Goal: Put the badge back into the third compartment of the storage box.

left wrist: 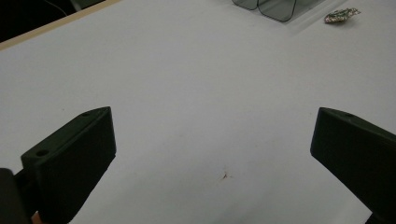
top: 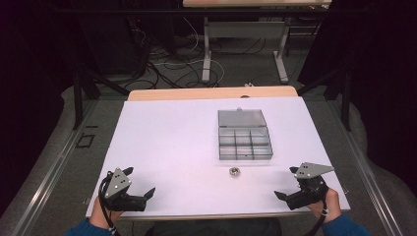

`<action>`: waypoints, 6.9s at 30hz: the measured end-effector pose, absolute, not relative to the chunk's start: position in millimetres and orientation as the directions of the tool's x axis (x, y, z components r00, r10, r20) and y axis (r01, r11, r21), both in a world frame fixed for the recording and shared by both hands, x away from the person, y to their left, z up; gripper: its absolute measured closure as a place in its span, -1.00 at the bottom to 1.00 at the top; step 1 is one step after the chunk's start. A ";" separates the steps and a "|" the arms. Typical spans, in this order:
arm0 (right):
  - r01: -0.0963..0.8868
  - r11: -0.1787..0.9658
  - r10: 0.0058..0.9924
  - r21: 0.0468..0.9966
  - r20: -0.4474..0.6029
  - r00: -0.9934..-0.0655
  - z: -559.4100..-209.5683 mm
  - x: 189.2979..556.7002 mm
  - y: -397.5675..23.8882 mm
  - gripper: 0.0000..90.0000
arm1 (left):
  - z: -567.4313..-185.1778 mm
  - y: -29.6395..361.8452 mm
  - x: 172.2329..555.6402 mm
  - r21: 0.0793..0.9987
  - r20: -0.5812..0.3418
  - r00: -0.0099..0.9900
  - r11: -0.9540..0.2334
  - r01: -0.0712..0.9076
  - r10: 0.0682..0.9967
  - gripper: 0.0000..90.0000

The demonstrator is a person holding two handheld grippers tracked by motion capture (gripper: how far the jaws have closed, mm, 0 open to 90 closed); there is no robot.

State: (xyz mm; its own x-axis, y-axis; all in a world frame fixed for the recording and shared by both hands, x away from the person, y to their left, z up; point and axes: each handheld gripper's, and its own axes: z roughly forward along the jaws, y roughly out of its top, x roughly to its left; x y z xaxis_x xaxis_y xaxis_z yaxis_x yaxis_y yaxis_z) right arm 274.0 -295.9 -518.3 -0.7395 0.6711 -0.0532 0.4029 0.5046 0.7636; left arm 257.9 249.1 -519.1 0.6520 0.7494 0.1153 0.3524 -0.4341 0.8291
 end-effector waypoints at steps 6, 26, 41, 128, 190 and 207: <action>0.411 0.507 0.668 0.758 -0.045 -0.743 -516.5 273.6 -294.6 -0.99 | -519.4 249.0 258.5 0.826 0.117 0.654 -0.439 0.354 0.748 -0.99; 0.405 0.503 0.669 0.764 -0.048 -0.741 -513.9 279.0 -274.0 -0.99 | -520.1 247.5 259.5 0.822 0.114 0.660 -0.444 0.357 0.743 -0.99; 0.425 0.519 0.655 0.742 -0.026 -0.755 -515.7 292.3 -247.6 -0.99 | -520.3 246.7 259.6 0.818 0.118 0.660 -0.449 0.358 0.742 -0.99; 0.384 0.626 0.606 0.679 -0.113 -0.787 -554.3 342.2 -156.5 0.44 | -520.8 247.4 260.5 0.819 0.095 0.674 -0.443 0.365 0.732 -0.99; 0.313 0.591 0.658 0.744 -0.220 -0.721 -519.3 316.6 -175.6 0.97 | -520.1 247.3 259.8 0.821 0.101 0.670 -0.441 0.362 0.736 -0.99; 0.304 0.561 0.672 0.770 -0.208 -0.711 -503.5 310.1 -186.6 0.97 | -519.9 247.8 260.0 0.823 0.105 0.670 -0.443 0.356 0.735 -0.99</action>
State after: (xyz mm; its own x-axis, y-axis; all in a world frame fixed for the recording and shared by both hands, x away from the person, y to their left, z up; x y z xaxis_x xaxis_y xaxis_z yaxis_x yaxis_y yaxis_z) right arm 310.1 -186.6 -503.5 -0.7107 0.6720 -0.2083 0.3042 0.5605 0.7702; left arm 260.0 247.8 -519.9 0.6698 0.7351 0.1054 0.3563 -0.4426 0.8229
